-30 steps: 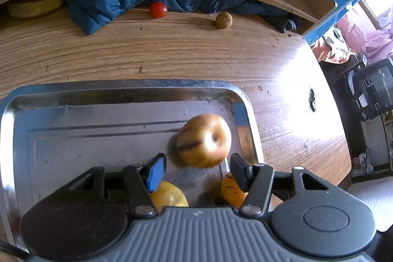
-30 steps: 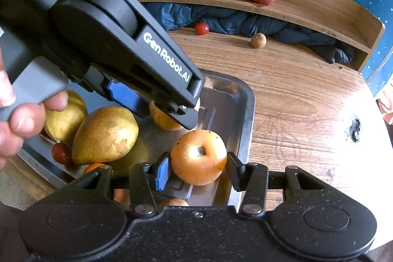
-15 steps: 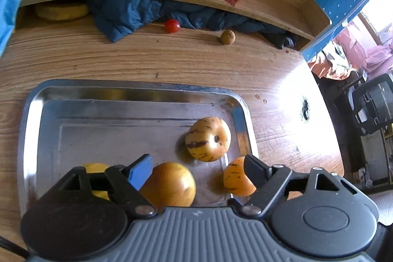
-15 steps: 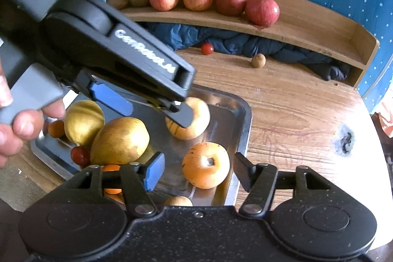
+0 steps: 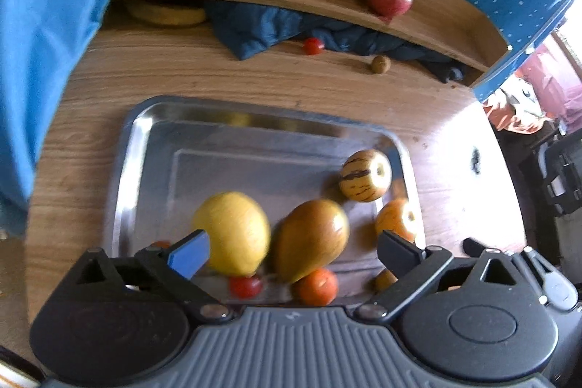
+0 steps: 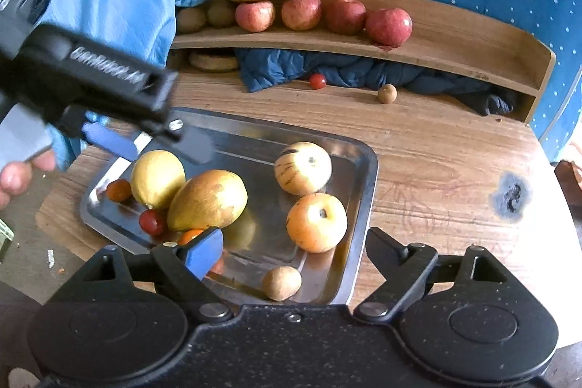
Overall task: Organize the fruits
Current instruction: 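Lower both apples onto the tray and open both tools, then withdraw both tools from the tray and reach under the shelf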
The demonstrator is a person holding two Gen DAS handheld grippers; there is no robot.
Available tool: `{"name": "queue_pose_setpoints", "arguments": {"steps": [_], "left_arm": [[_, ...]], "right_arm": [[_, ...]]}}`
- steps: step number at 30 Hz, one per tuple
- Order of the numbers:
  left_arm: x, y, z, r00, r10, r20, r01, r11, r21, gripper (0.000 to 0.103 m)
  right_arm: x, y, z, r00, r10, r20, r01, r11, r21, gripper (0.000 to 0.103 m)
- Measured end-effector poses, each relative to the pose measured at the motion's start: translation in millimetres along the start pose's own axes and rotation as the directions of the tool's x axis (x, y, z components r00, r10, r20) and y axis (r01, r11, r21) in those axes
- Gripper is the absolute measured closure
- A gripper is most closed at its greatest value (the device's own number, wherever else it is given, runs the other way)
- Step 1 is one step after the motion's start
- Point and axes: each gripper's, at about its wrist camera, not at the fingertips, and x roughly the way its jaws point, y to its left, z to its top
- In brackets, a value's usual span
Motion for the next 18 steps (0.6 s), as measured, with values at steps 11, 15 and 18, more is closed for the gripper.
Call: {"name": "queue_pose_setpoints", "arguments": {"steps": [11,15,18], "left_arm": [[-16.0,25.6,-24.5,0.987,0.144,-0.073,-0.142,0.989,0.033,0.001],[-15.6,27.8,-29.7,0.979,0.175,-0.106,-0.171,0.984,0.045,0.001],[-14.2,26.5,-32.1,0.969,0.211,-0.126,-0.204,0.977,0.067,0.001]], "right_arm": [[-3.8,-1.1,-9.7,0.998,0.063,-0.023,-0.062,0.997,0.042,0.004],[-4.2,0.6,-11.3,0.997,0.072,-0.028,-0.071,0.997,0.041,0.003],[-3.4,1.0,-12.9,0.996,0.078,-0.043,-0.076,0.996,0.041,0.001]]}}
